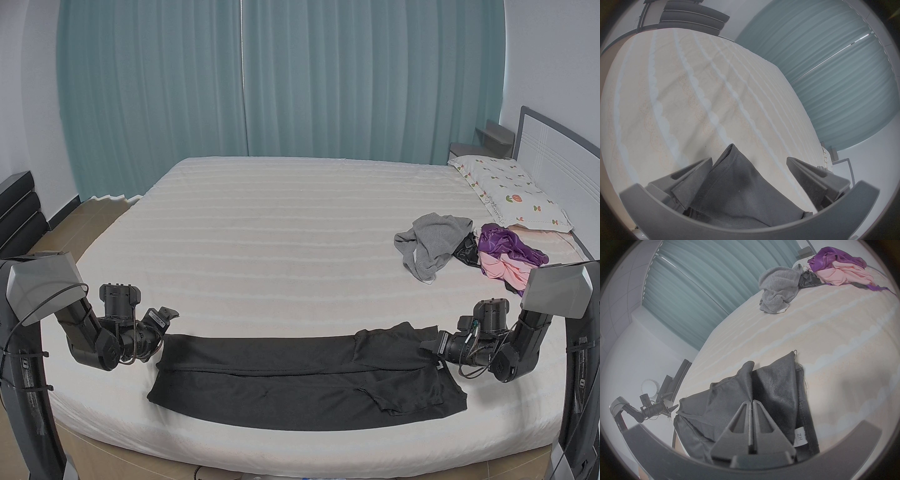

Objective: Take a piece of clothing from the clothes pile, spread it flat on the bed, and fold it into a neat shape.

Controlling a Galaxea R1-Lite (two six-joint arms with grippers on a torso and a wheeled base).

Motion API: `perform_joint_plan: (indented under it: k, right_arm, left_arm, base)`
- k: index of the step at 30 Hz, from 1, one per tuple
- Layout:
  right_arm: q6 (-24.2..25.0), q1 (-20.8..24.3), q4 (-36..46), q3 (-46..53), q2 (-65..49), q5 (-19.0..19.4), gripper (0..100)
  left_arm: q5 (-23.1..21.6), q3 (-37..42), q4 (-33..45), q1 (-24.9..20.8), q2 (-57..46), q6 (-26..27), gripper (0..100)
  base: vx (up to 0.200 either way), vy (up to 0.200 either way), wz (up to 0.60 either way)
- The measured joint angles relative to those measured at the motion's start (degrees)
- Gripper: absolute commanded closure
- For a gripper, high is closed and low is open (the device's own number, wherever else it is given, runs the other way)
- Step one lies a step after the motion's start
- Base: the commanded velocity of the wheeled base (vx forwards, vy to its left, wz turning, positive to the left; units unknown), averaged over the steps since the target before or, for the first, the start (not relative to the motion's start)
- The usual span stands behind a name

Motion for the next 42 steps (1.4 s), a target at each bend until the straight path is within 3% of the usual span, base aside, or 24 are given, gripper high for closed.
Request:
perform_joint_plan:
  k: [19, 24, 25, 37, 42]
  right_arm:
    - [-0.2, -0.7, 0.1, 3.7, -2.8, 0.4, 100]
    - [-0.2, -1.0, 0.1, 3.8, -2.6, 0.2, 100]
    - [-0.2, -1.0, 0.1, 3.8, -2.6, 0.2, 0]
    - [1.4, -1.2, 0.0, 4.4, -3.1, -0.7, 0]
    - [6.4, -0.5, 0.1, 5.6, -5.3, -3.2, 0]
  left_arm:
    - [-0.1, 1.9, 0.1, 0.0, -0.4, 0.3, 0]
    - [-0.3, 3.7, 0.1, 0.0, -1.0, 2.4, 0]
    - [-0.3, 4.1, 0.1, -0.1, -1.1, 3.1, 0]
    - [-0.1, 6.6, 0.3, -0.4, -1.9, 4.3, 0]
    - [0.3, 6.9, 0.7, -0.6, -2.0, 4.3, 0]
  base:
    - [0.000, 0.000, 0.00]
    - [0.000, 0.000, 0.00]
    - [0.000, 0.000, 0.00]
    - [0.000, 0.000, 0.00]
    - [0.000, 0.000, 0.00]
